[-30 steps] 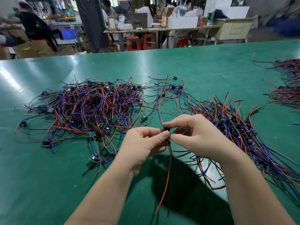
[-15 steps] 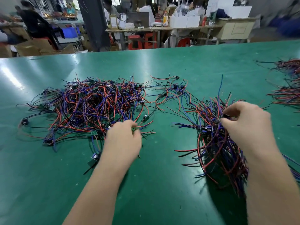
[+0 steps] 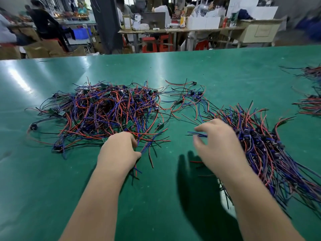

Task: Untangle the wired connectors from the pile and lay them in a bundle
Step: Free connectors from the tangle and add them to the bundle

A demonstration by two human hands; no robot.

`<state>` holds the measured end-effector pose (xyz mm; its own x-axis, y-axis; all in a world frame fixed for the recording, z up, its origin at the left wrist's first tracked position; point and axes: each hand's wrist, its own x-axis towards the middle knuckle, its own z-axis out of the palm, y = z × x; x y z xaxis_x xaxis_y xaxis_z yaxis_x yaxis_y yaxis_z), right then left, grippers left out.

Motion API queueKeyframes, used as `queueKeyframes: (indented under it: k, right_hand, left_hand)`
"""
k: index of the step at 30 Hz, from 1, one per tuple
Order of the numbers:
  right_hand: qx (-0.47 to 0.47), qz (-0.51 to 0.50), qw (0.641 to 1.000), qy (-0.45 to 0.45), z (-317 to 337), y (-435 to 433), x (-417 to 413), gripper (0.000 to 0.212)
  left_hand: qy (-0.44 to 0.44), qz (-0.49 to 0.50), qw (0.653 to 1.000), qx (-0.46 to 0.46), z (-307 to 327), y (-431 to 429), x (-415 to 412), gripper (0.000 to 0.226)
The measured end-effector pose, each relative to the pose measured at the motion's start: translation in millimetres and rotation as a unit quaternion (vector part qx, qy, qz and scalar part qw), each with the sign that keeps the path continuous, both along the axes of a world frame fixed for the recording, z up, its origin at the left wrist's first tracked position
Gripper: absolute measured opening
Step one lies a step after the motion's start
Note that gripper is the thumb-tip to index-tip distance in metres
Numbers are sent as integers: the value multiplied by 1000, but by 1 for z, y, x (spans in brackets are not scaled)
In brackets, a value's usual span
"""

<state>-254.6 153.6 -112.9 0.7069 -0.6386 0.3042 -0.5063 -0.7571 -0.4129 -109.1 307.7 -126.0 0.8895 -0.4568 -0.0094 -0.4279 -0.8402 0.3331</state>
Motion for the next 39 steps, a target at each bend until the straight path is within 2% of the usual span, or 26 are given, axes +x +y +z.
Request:
queueKeyframes:
  k: [1,3,5,7,9,11,15,18,22,25,27,29,32,35,37,39]
  right_hand:
    - [4,29,1000,3,-3,7,4,26]
    - [10,73,997,1,-9,16,9,25]
    - [22,103,994,-19,-13,19,12,22]
    - [59,118,989,-64,-15,20,14,16]
    - [121,112,979,-122,-14,19,14,11]
    - [218,96,954,-184,-14,18,15,12]
    - [411,87,856,-301,-9,14,18,19]
    - [446,180,826,-296,-6,12,14,11]
    - [451,273,806,-267,-5,17,12,22]
    - [465,275,793,-282,-4,22,14,25]
    - [496,275,762,-312,-3,23,14,16]
    - [544,269,718,-340,-1,22,13,15]
    - [600,256,681,-334,2,19,11,22]
    - [636,234,670,-303,3,19,11,29]
    - [646,215,670,-297,2,21,13,35]
    - [653,207,664,-300,1,21,13,33]
  left_hand:
    - [-5,5,1000,-13,1,0,1,6]
    - [-11,1,998,-55,0,0,3,16]
    - [-21,-16,989,-148,-1,-3,4,16]
    - [-20,-19,961,-276,2,-7,2,14]
    - [8,-31,914,-405,4,-11,-1,10]
    - [37,-54,866,-495,7,-14,-4,14]
    - [91,-126,790,-593,12,-21,-20,23]
    - [110,-151,757,-626,12,-25,-29,21]
    - [106,-162,741,-643,14,-27,-36,25]
    - [109,-164,720,-665,16,-27,-38,33]
    - [137,-144,714,-671,16,-27,-37,33]
    - [186,-122,721,-656,15,-28,-35,29]
    - [229,-145,747,-607,15,-29,-37,18]
    - [245,-153,755,-588,15,-29,-40,21]
    - [290,-146,743,-585,14,-29,-41,20]
    - [337,-156,727,-578,14,-31,-43,19]
